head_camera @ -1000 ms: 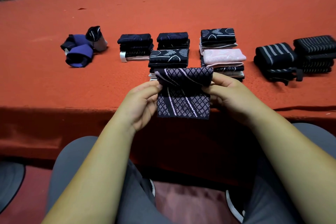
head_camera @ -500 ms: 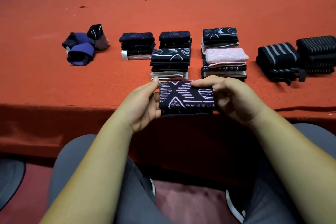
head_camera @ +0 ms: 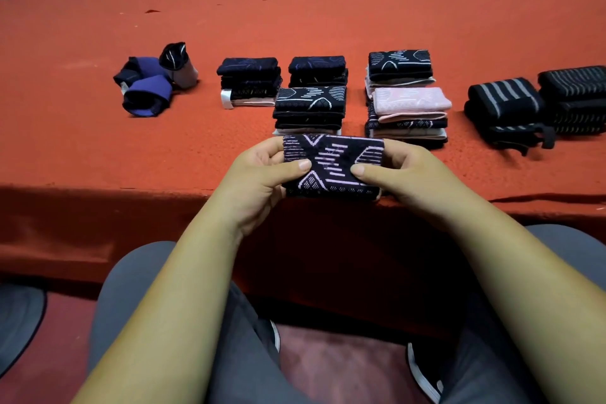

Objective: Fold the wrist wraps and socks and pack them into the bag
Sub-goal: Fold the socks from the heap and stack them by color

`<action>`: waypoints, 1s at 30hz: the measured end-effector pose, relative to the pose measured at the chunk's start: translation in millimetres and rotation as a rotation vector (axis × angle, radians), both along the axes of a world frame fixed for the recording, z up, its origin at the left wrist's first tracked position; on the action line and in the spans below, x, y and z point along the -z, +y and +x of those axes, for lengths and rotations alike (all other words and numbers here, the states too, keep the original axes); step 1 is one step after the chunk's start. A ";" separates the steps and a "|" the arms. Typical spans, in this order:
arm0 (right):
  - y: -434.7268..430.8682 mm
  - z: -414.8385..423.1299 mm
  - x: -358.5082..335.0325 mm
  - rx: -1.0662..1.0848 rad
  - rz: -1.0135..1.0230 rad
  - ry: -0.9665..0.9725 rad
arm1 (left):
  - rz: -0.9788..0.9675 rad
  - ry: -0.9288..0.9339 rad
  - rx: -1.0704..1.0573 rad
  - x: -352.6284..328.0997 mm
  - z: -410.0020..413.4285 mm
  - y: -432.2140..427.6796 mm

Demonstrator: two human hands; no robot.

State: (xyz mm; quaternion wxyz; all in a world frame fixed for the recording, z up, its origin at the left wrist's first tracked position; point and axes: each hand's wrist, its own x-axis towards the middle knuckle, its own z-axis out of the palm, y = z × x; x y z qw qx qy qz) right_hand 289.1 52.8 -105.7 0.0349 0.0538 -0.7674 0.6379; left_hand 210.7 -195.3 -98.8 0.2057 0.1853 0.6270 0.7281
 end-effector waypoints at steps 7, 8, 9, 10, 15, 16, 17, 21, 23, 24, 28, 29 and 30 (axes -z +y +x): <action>-4.2 -10.8 9.0 0.187 0.152 0.141 | -0.195 0.181 -0.236 -6.8 6.3 5.1; -4.9 -11.0 8.4 0.212 0.174 0.161 | -0.215 0.193 -0.252 -6.6 6.4 5.8; -5.1 -11.3 8.4 0.227 0.182 0.177 | -0.244 0.207 -0.261 -6.1 6.1 5.8; -5.3 -11.3 9.0 0.237 0.186 0.186 | -0.273 0.213 -0.257 -5.6 6.1 5.3; -7.1 -11.5 12.8 0.267 0.203 0.194 | -0.347 0.215 -0.155 -1.6 5.3 5.2; -8.7 -11.1 11.9 0.258 0.197 0.189 | -0.330 0.215 -0.167 -1.4 4.5 5.0; -10.6 -10.8 11.1 0.241 0.190 0.174 | -0.301 0.207 -0.187 -1.5 3.9 4.5; -17.2 -9.9 10.2 0.215 0.212 0.071 | -0.205 0.132 -0.239 -3.7 1.9 -2.9; -19.6 -10.8 11.1 0.221 0.245 0.085 | -0.191 0.104 -0.245 -5.1 1.2 -7.1; -21.6 -10.5 10.5 0.228 0.250 0.099 | -0.193 0.100 -0.250 -6.1 1.0 -8.7; -36.9 -12.7 8.2 0.327 0.207 0.145 | -0.177 0.058 -0.284 -9.8 -3.4 -14.8; -43.1 -14.9 7.3 0.373 0.200 0.143 | -0.156 0.042 -0.313 -11.5 -4.8 -16.2; -49.8 -17.0 5.9 0.424 0.198 0.146 | -0.138 0.027 -0.358 -13.4 -5.5 -17.8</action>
